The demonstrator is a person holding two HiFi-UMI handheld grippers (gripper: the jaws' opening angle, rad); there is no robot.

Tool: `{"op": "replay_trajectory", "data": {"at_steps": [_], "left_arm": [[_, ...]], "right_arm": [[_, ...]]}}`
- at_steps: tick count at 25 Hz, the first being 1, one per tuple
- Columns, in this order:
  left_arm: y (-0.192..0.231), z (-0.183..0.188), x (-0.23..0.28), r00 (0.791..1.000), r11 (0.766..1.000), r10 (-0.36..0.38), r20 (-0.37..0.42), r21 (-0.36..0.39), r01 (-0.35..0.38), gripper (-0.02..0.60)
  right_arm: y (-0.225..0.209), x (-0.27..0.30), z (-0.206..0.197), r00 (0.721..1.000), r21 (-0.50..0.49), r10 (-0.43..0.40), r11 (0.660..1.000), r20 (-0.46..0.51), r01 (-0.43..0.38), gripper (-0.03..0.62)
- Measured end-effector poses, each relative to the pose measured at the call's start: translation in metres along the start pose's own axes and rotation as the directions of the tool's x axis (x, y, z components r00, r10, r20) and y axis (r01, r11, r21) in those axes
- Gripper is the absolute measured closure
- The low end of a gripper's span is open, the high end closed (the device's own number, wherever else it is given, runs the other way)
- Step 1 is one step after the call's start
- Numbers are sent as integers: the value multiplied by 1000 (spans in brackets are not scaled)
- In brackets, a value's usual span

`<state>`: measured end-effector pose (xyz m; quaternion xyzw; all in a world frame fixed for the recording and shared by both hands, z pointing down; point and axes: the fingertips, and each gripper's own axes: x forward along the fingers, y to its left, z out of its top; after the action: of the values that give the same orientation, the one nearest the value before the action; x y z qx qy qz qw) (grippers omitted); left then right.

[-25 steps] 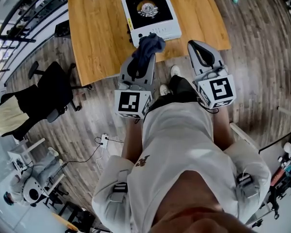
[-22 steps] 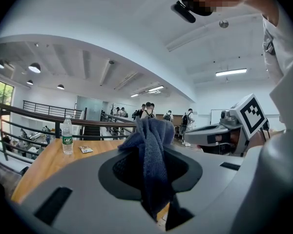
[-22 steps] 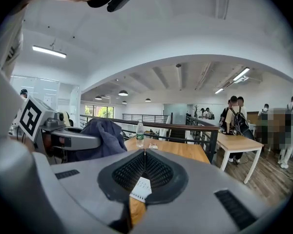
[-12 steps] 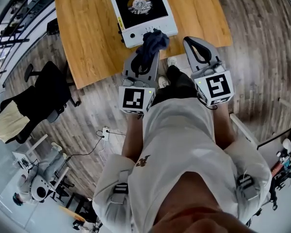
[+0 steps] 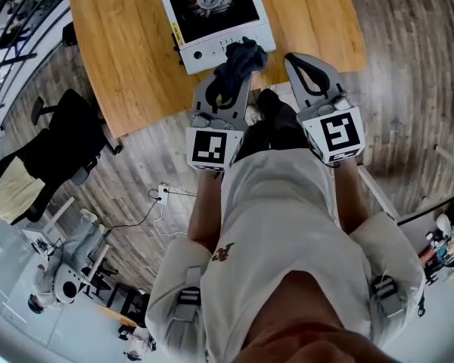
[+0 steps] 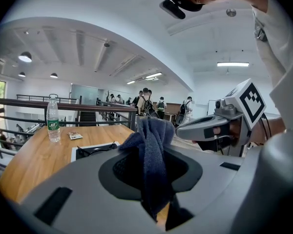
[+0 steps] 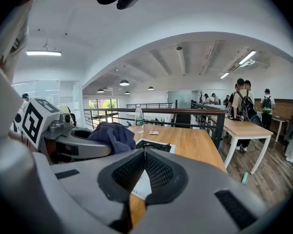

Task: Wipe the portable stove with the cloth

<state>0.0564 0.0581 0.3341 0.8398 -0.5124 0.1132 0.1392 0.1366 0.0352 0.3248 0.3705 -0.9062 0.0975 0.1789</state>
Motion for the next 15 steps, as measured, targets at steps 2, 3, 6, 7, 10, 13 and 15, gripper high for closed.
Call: {"op": "replay_trajectory", "data": {"at_steps": [2, 3, 6, 7, 10, 13, 15], "left_arm": [[0, -5, 7, 1000, 1000, -4, -11, -7, 4, 468], [0, -8, 11, 1000, 1000, -7, -16, -12, 6, 468], [-2, -17, 23, 999, 1000, -15, -34, -11, 15, 468], [-2, -20, 28, 999, 1000, -17, -40, -9, 17, 468], [-4, -25, 40, 999, 1000, -20, -50, -8, 19, 468], [-5, -33, 50, 998, 1000, -26, -66, -18, 25, 468], [-5, -40, 58, 996, 999, -31, -79, -22, 30, 468]], "right_arm": [[-3, 4, -5, 1000, 12, 5, 1000, -12, -5, 572], [-4, 6, -8, 1000, 18, 7, 1000, -17, -7, 572], [-10, 13, -15, 1000, 28, 11, 1000, -27, -10, 572], [-12, 15, -18, 999, 31, 11, 999, -31, -10, 572], [-18, 20, -27, 999, 39, 15, 999, -45, -13, 572], [-23, 24, -36, 998, 47, 20, 999, -61, -17, 572], [-26, 27, -42, 997, 55, 24, 998, -72, -20, 572]]}}
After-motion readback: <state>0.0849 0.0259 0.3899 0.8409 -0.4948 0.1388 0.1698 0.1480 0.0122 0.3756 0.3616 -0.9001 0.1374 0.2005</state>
